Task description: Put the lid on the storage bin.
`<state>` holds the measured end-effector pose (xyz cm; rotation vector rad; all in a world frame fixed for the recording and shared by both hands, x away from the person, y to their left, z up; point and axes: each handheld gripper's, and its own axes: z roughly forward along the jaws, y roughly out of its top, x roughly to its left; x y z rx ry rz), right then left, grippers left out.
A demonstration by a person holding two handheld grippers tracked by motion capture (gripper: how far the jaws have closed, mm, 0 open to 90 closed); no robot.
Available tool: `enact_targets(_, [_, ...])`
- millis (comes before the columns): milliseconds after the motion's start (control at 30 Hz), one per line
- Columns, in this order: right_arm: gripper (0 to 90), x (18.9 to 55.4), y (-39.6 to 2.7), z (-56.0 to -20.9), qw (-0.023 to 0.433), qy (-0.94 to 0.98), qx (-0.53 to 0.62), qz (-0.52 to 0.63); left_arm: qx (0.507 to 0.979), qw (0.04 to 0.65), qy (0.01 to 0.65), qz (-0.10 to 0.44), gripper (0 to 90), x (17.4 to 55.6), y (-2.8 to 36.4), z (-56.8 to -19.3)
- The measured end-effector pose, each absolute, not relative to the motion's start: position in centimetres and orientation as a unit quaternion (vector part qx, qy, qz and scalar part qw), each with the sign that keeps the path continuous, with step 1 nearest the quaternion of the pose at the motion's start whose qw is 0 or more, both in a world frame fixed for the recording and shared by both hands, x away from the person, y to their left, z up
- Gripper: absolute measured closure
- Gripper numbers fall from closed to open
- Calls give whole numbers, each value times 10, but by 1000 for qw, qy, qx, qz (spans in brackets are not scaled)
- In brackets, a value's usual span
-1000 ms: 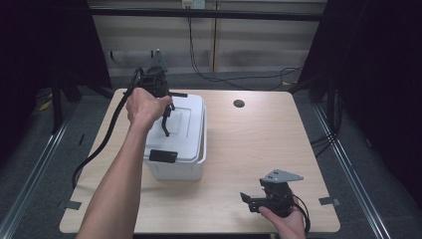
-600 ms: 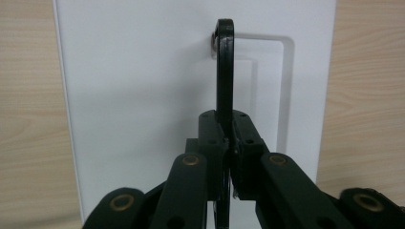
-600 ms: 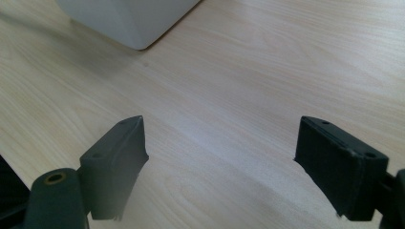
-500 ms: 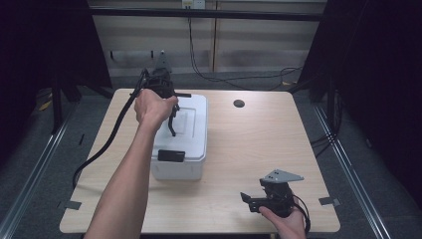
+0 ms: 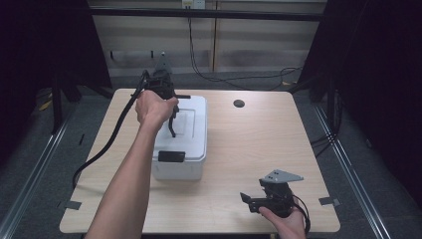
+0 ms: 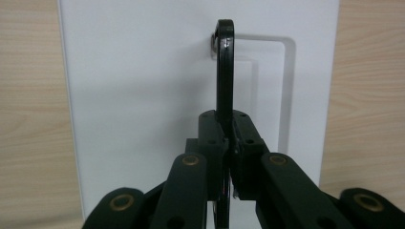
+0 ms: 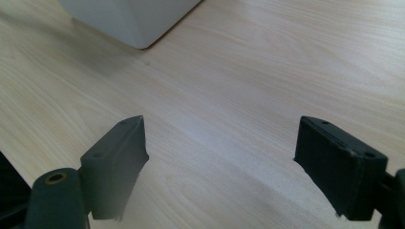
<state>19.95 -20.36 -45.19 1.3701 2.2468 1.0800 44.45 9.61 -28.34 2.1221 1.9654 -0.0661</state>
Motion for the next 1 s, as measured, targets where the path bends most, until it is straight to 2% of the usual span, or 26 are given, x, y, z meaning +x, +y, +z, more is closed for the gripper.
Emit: enact_targets(1000, [171,199,-203,-452,145,784,475,373,734,108,670,-25,845,448,89,-295])
